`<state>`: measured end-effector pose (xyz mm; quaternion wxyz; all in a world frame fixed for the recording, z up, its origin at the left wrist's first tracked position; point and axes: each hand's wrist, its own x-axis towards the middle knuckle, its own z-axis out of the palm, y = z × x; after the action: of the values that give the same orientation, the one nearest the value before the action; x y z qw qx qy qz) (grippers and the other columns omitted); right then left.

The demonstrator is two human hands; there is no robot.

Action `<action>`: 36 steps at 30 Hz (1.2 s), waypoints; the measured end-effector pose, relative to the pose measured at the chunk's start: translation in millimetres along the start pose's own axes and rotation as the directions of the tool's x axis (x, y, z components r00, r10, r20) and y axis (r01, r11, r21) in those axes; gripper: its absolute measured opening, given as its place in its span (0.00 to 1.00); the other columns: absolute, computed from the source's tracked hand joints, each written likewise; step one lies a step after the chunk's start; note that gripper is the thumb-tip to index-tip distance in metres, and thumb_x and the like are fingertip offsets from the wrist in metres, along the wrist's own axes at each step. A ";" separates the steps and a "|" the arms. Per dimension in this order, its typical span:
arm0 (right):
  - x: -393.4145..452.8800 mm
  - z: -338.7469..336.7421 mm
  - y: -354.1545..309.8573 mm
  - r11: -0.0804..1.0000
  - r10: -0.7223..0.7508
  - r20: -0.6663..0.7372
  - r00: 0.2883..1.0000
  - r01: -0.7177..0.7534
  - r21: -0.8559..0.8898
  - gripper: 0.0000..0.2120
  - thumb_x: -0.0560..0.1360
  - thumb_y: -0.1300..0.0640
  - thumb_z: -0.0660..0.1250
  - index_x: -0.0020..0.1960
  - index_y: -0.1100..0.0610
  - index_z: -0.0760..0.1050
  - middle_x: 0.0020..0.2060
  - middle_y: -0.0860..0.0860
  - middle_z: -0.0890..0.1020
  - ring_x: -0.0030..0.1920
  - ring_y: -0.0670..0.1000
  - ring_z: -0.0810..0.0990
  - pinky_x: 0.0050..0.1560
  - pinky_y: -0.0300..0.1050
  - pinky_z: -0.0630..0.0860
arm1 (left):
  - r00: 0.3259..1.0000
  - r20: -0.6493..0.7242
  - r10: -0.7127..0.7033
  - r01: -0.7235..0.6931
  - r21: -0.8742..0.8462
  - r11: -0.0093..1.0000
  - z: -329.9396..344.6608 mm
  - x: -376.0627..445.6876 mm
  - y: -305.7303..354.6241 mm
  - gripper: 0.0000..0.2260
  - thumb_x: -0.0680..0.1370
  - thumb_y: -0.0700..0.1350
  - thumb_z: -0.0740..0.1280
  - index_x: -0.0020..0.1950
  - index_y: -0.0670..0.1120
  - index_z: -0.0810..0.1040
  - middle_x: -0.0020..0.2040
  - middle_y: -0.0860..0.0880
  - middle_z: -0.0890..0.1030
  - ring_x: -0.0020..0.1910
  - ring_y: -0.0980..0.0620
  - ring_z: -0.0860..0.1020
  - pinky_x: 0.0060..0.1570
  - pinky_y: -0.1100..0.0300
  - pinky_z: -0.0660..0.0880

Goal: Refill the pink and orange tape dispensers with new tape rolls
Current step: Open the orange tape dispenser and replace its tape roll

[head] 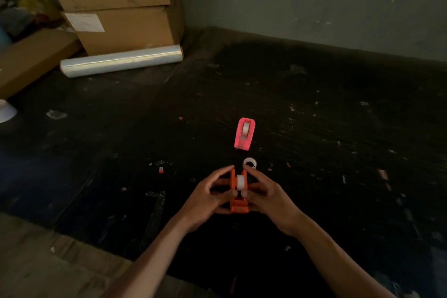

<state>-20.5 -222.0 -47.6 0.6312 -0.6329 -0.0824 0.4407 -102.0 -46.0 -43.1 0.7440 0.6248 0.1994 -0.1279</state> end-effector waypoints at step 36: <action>8.4 -7.6 2.5 0.996 0.082 -0.047 0.996 -0.080 0.049 0.30 0.78 0.64 0.65 0.72 0.40 0.65 0.62 0.54 0.75 0.55 0.55 0.83 0.49 0.54 0.83 | 0.963 -0.155 0.222 0.000 0.820 0.572 -29.1 4.4 2.8 0.29 0.78 0.52 0.68 0.75 0.65 0.60 0.75 0.51 0.65 0.73 0.51 0.66 0.73 0.42 0.62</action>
<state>-11.6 -222.4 -55.0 0.6291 -0.6314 -0.0309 0.4523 -100.8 -16.6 -46.8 0.3509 0.9178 0.1673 -0.0808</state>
